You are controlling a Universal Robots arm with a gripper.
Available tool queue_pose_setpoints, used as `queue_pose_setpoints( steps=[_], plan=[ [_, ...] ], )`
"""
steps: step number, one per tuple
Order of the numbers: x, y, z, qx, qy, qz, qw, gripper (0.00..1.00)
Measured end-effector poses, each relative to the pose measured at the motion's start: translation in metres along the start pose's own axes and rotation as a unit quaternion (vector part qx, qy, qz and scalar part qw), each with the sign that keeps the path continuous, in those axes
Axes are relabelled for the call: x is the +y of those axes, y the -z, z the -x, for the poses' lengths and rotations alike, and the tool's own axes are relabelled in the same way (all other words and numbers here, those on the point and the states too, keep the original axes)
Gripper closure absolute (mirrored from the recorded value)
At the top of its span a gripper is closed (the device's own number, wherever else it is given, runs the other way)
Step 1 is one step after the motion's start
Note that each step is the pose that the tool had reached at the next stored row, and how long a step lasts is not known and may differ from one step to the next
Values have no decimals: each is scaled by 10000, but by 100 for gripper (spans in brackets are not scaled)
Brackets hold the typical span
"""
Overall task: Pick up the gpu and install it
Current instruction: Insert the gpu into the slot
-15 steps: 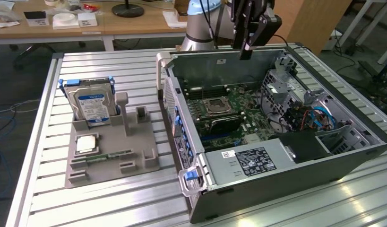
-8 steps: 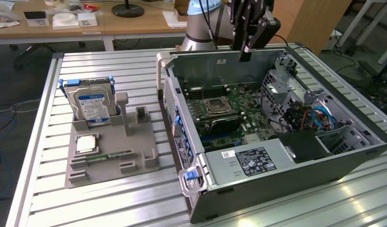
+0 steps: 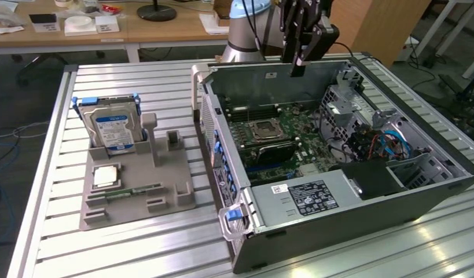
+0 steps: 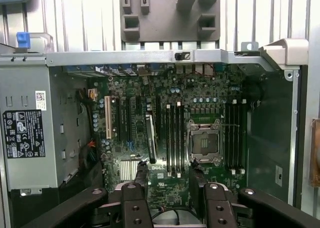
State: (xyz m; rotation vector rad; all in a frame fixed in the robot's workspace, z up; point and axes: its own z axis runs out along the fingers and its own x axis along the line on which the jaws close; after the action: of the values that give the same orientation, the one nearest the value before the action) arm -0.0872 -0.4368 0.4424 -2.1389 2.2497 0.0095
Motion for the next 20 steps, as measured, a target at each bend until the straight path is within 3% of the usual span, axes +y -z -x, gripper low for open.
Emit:
queue_pose_setpoints(
  steps=[15,20],
  plan=[
    [44,-270,7,-1,1,-12,10000,54],
    [46,-285,7,1,1,-12,10000,54]
  ],
)
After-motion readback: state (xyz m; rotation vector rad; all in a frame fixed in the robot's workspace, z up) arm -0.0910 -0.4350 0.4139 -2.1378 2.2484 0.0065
